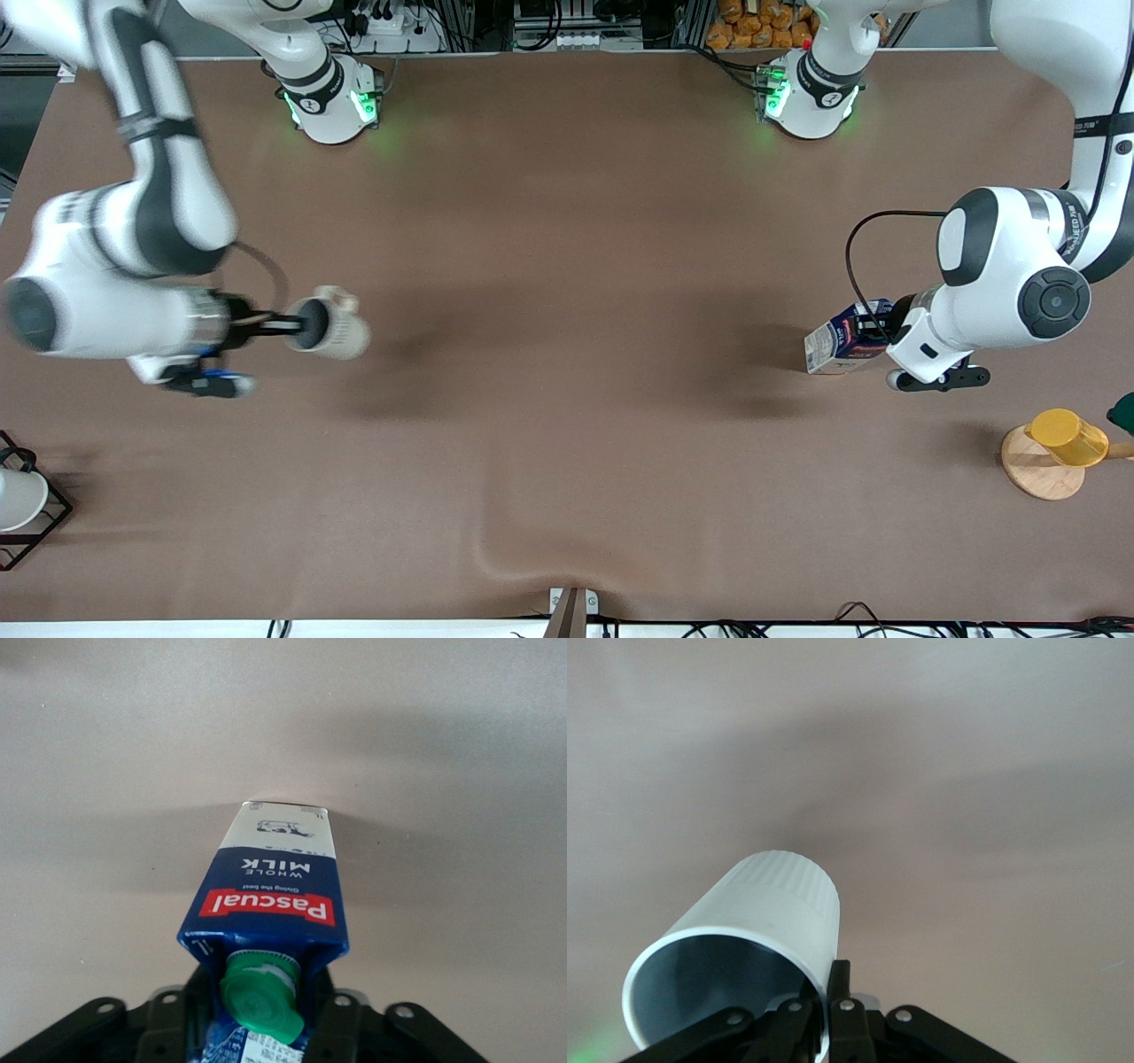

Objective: Place milk next to cup
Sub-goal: 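Carry the white mug with the right gripper toward the table center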

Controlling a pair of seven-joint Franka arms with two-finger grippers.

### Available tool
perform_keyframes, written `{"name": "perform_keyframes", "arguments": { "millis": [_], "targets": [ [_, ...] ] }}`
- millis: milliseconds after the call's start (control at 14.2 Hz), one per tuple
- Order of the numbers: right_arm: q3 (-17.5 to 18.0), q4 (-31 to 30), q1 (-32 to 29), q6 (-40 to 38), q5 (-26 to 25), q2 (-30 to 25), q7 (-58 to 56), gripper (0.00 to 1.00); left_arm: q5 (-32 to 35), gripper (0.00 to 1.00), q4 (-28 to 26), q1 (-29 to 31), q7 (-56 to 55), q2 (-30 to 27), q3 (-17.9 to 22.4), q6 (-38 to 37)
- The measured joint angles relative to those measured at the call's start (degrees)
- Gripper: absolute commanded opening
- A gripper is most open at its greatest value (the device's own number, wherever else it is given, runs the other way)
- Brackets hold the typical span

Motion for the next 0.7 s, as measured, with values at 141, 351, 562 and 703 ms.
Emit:
{"name": "perform_keyframes", "arguments": {
  "millis": [141,351,562,703],
  "targets": [
    [0.08,1.44,6.43,2.50,4.18,0.03,10.70,0.00,0.00,0.35,0.01,0.01,0.00,0.00,0.03,0.00],
    [0.11,1.65,13.82,11.20,7.08,1.25,23.91,0.00,0.00,0.35,0.40,0.01,0.00,-0.07,0.05,0.01],
    [0.08,1.56,22.05,21.99,7.03,5.73,33.92,0.00,0.00,0.35,2.95,0.11,0.00,-1.09,0.10,-1.94],
    [-0.15,1.81,26.58,27.35,6.44,9.49,39.20,0.00,0.00,0.35,6.59,0.07,0.00,-2.32,-0.02,-6.87]
  ]
}}
